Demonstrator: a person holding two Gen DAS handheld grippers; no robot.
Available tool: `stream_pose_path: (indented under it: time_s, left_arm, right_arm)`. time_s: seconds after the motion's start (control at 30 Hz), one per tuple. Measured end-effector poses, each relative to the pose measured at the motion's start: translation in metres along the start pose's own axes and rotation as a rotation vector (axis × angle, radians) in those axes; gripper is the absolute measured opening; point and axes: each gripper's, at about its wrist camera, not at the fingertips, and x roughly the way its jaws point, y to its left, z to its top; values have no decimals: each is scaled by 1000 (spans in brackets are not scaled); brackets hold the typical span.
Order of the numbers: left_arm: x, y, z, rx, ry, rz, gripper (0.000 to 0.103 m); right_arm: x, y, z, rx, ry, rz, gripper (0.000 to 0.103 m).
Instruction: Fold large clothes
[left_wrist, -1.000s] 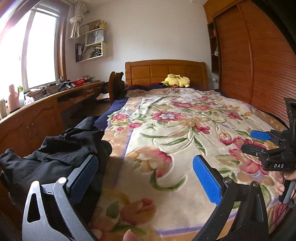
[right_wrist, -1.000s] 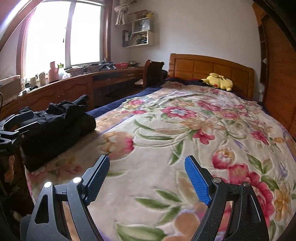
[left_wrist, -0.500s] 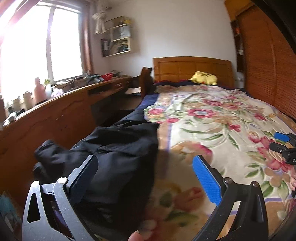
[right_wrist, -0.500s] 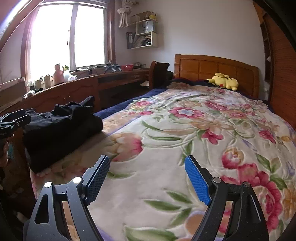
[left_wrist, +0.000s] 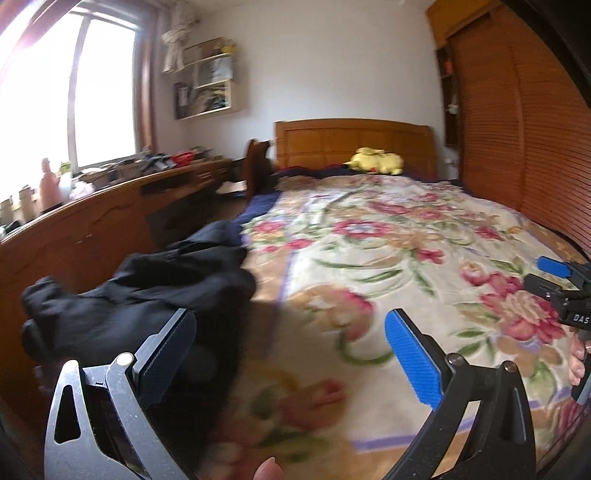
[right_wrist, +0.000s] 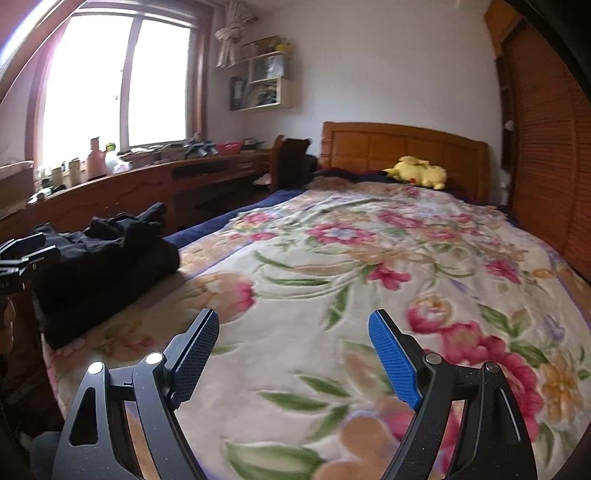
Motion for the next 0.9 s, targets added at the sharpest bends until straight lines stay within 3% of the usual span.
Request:
stream_pose_path:
  time_s: [0.4,0.63,0.9]
  left_arm:
    - [36,-143,19,20,-29,-244,102]
    - [48,-185,22,16,-24,-311,102]
    - [52,-214,14,45,-41,-321,102]
  right_arm:
    - [-35,-61,-19,57,-63,-144,85]
    - [-43,-94,-29,111,-69,-204,85]
    - [-54,-104,-41,114,-91,-250,85]
